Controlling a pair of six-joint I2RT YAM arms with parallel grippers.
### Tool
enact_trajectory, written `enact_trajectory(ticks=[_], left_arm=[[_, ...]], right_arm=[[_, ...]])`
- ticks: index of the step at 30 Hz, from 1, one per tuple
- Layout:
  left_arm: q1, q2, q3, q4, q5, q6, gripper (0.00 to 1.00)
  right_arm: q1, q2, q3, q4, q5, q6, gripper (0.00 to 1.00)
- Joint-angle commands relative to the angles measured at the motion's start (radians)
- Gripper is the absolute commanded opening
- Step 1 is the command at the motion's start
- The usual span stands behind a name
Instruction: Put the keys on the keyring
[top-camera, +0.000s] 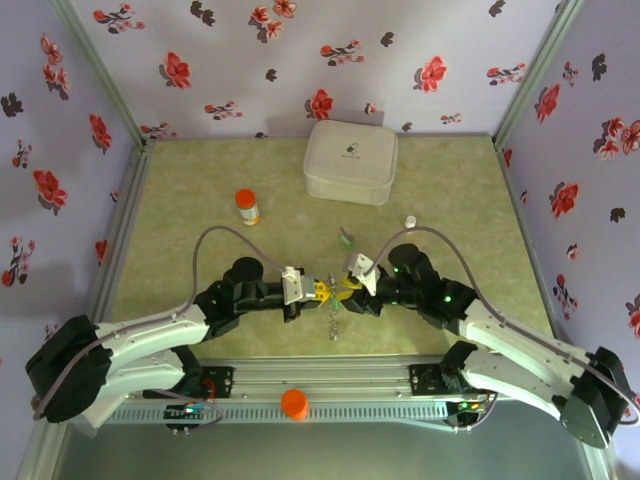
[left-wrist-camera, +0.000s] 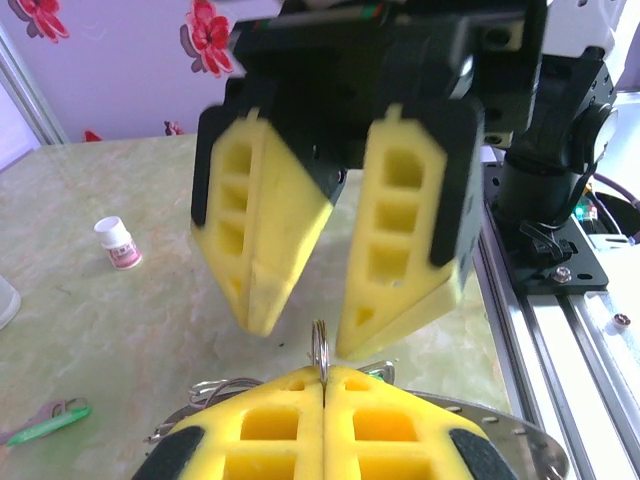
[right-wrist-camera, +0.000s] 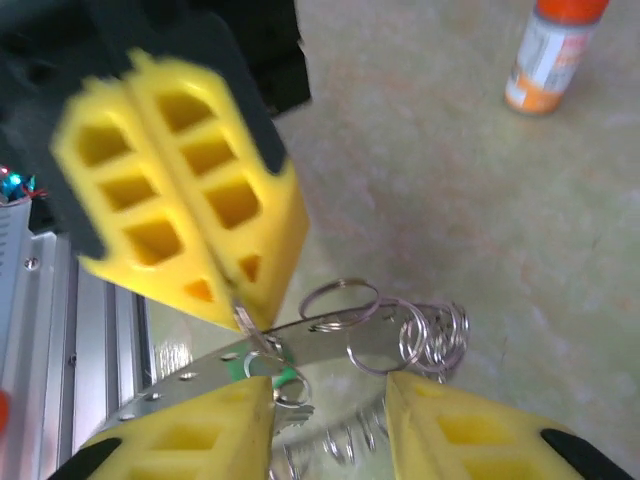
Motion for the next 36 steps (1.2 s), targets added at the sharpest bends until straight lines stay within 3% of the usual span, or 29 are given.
enact_trajectory(ticks=[1,12,19,22,23,25,26,31,36], left_arm=[[-0.005,0.001,-0.013,0.106,0.017,-0.029,0.00],[-0.005,0.001,-0.021,0.132,0.021,-0.048,0.00],[-0.006,0.004,-0.021,0.131,0.020,-0.049,0.00],[-0.005,0.005,-0.012,0.100,0.019,-0.046,0.00],[-0.006,0.003,-0.003,0.075,0.016,-0.039,0.00],[-0.006,-0.001,0.015,0.007,-0.003,-0.023,0.17],[-0.006,-0.006,0.022,-0.023,-0.011,-0.014,0.20],[-0.004,-0.029,0.054,-0.143,-0.031,0.035,0.22],[-0.005,-0.033,0.073,-0.177,-0.030,0.047,0.23]], right_arm=[[-0.006,-0.045,-0.034,0.093,-0.038,-0.003,0.36],[-0.005,0.005,-0.018,0.126,-0.066,-0.008,0.26],[-0.006,0.028,-0.009,0.143,-0.083,0.004,0.13],[-0.005,0.022,0.001,0.131,-0.078,-0.009,0.00],[-0.005,0.022,0.011,0.116,-0.075,-0.020,0.00],[-0.005,0.027,0.040,0.052,-0.063,-0.055,0.00],[-0.005,0.035,0.062,0.002,-0.055,-0.083,0.00],[0.018,0.096,0.188,-0.234,0.000,-0.228,0.00],[0.055,0.158,0.283,-0.351,0.034,-0.312,0.00]])
